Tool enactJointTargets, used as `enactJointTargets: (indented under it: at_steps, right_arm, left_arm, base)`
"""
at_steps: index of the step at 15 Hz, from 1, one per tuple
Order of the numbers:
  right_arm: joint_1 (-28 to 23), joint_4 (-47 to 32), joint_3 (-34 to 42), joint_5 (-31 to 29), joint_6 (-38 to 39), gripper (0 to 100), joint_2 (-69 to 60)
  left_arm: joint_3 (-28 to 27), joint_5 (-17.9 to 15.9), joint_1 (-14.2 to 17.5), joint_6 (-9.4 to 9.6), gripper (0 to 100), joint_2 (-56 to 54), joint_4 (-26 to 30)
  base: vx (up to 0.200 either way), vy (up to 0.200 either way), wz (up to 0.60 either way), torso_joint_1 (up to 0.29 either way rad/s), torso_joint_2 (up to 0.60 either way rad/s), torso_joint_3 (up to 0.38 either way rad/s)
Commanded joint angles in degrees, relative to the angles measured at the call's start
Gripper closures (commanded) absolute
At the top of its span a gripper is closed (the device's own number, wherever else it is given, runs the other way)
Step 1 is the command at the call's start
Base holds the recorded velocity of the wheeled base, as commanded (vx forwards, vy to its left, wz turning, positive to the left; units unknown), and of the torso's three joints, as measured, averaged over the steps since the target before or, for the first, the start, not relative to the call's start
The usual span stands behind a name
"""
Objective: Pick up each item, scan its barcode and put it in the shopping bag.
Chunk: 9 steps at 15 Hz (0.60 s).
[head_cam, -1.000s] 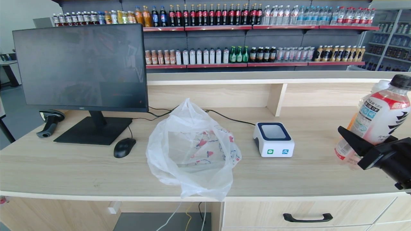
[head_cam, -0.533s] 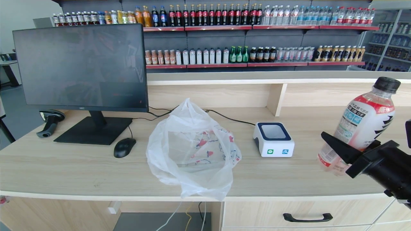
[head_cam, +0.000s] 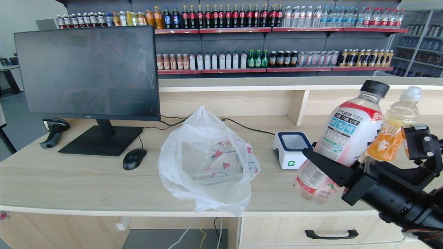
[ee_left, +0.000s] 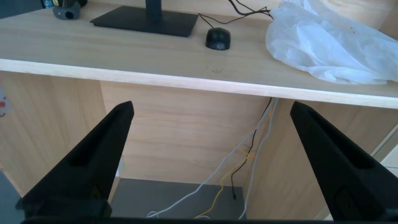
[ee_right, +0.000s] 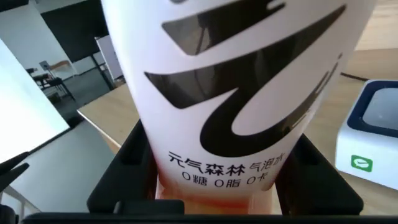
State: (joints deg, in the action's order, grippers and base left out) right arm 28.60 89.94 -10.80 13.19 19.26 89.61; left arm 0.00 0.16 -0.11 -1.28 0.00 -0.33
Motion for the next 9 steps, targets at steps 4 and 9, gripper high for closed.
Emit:
enactJointTargets:
  at_steps: [4,9]
  right_arm:
    - [2.69,0.06,-6.69,0.08,8.86,100,0.91]
    - [3.66,0.06,-11.7,8.26,13.17,100,-1.28]
  left_arm:
    - [0.0,0.02,0.02,-0.04,0,0.0,-0.02]
    - [0.0,0.02,0.02,-0.04,0,0.0,-0.02]
  base:
    - [0.0,0.0,0.0,0.0,0.0,0.0]
    - [0.0,0.0,0.0,0.0,0.0,0.0]
